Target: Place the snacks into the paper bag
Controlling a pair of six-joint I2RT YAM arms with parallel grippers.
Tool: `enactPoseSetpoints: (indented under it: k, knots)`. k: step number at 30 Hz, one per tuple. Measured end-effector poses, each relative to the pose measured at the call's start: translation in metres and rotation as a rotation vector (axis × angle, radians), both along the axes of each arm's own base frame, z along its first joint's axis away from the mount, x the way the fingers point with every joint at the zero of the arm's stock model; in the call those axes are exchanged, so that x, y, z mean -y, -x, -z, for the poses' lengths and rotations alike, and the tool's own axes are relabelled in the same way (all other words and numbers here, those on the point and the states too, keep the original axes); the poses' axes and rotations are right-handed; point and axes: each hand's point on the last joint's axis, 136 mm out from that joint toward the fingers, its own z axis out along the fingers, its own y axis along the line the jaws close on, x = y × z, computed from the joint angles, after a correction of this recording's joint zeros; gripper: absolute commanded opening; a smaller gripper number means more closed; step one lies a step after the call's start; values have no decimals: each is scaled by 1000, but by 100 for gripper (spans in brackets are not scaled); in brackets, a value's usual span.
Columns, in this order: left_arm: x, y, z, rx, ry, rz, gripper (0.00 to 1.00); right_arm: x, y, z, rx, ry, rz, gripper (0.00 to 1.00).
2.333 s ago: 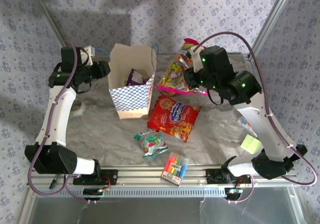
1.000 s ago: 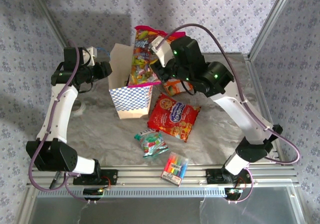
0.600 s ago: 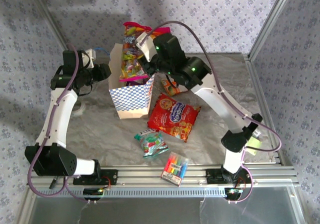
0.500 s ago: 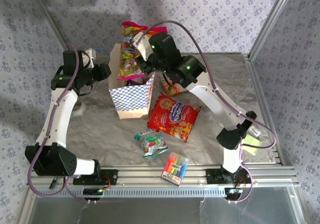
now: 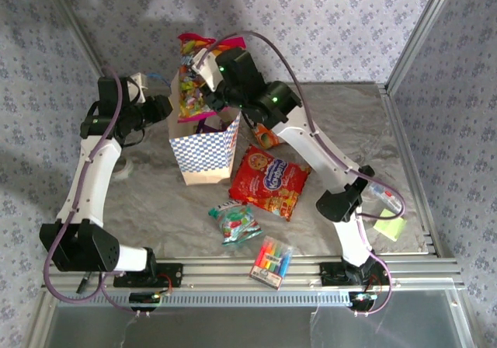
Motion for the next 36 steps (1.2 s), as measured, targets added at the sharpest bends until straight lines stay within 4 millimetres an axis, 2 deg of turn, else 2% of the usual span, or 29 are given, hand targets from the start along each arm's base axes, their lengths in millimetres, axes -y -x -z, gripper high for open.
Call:
enactPoseSetpoints:
  k: [8,24,36]
  knots:
    - [-1,-7,8,-21,12,-13,42,-7,3,30,-67,60,-21,0]
    - [-7,-13,17,-48,24,-37,41,-12,14,48,-222,1,-24,0]
    - [-7,-13,17,-48,29,-40,41,-13,-8,73,-411,-117,-12,0]
